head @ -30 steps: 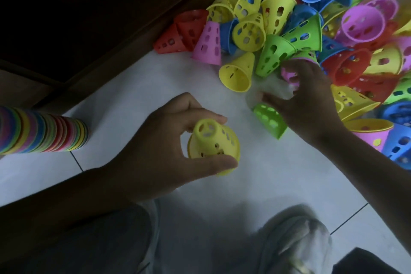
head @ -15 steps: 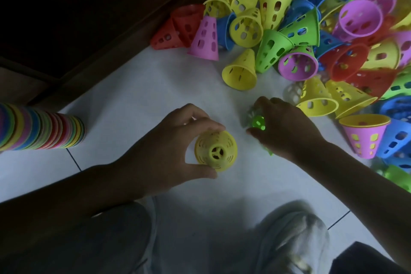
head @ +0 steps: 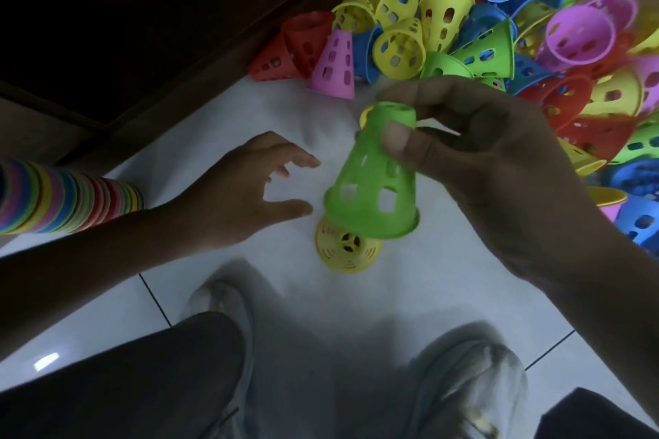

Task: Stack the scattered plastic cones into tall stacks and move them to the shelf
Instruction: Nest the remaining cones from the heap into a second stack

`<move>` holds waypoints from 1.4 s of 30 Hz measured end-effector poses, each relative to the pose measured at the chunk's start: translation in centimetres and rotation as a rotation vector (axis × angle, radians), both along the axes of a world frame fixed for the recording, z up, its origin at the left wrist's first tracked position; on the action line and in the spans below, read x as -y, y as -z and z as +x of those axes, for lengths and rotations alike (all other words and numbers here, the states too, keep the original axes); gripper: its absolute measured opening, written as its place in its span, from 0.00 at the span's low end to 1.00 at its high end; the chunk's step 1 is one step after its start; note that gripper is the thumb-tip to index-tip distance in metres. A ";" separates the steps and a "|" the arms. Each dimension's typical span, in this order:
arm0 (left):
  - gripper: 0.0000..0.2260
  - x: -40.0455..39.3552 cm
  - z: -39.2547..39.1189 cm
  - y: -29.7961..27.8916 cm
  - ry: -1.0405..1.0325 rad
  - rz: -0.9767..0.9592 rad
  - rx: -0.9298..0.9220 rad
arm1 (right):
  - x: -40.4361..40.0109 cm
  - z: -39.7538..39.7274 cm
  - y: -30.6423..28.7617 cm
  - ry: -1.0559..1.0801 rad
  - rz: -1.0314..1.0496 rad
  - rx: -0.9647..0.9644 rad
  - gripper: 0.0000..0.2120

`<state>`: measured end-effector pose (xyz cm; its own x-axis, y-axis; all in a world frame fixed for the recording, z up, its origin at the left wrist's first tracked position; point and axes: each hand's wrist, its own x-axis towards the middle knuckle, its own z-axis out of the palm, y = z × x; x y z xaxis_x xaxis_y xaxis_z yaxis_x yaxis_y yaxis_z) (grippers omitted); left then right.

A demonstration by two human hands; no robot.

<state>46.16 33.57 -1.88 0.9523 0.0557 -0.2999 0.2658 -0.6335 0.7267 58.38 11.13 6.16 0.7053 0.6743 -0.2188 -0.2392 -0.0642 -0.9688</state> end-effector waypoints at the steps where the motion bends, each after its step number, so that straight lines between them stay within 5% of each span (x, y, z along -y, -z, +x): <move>1: 0.20 0.0 0.3 0.1 -0.003 -0.004 0.012 | -0.2 -0.3 -0.2 -0.029 0.040 -0.035 0.15; 5: 0.20 -0.2 1.3 0.4 -0.011 0.016 0.039 | -0.1 -1.4 0.6 -0.180 0.076 -0.102 0.17; 12: 0.25 -0.7 3.3 1.1 -0.144 0.172 0.167 | 1.0 -2.6 2.8 -0.428 -0.239 0.481 0.18; 18: 0.29 -3.0 6.5 2.2 -0.237 0.344 0.262 | 1.3 -4.2 6.0 -0.545 -0.351 0.648 0.29; 23: 0.35 -5.2 8.2 4.0 -0.228 0.432 0.279 | 1.0 -4.1 7.1 -0.496 -0.394 0.822 0.30; 34: 0.44 -5.9 9.6 5.1 -0.089 0.505 0.252 | -0.5 0.3 7.7 -0.284 -0.495 0.808 0.28; 42: 0.39 -6.6 9.4 6.2 -0.200 0.292 0.202 | 0.5 2.8 7.9 -0.078 -0.333 0.782 0.22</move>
<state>55.52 40.16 -8.08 0.9523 0.3007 -0.0524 0.2752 -0.7715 0.5736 61.13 10.67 -1.71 0.6905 0.7138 0.1167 0.5075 -0.3632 -0.7813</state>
